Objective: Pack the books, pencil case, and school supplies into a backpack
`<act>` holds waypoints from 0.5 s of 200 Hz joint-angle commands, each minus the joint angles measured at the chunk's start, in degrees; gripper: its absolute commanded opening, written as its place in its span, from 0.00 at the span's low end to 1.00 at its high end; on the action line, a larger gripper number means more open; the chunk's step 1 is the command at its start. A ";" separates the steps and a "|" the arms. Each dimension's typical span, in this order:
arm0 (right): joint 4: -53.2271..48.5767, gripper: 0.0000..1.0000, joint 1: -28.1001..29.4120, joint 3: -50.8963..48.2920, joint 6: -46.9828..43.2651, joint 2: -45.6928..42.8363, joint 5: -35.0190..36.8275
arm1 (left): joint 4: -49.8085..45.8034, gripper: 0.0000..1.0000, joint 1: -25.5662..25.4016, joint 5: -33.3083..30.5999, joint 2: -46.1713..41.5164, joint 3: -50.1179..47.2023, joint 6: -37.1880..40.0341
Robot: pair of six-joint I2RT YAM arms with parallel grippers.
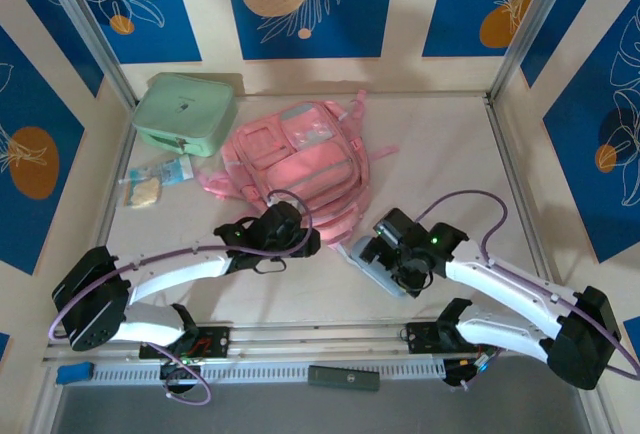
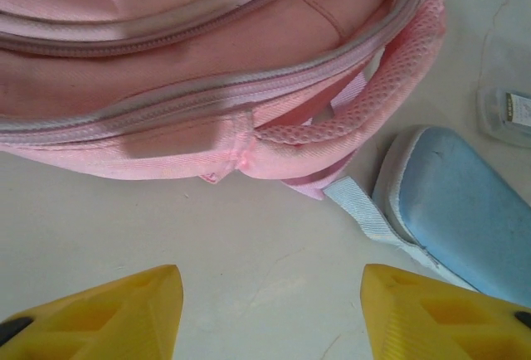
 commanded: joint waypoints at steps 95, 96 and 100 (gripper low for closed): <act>11.10 0.99 -21.36 -1.82 -43.48 13.46 -23.55 | -0.67 0.63 1.68 -2.63 -4.13 -2.35 -1.93; 10.95 0.99 -20.97 -1.80 -43.41 13.50 -23.16 | -0.65 0.63 1.71 -2.63 -4.13 -2.32 -1.93; 10.40 0.99 -19.72 -1.44 -43.23 13.70 -21.84 | -0.79 0.63 1.79 -2.68 -4.14 -2.31 -1.91</act>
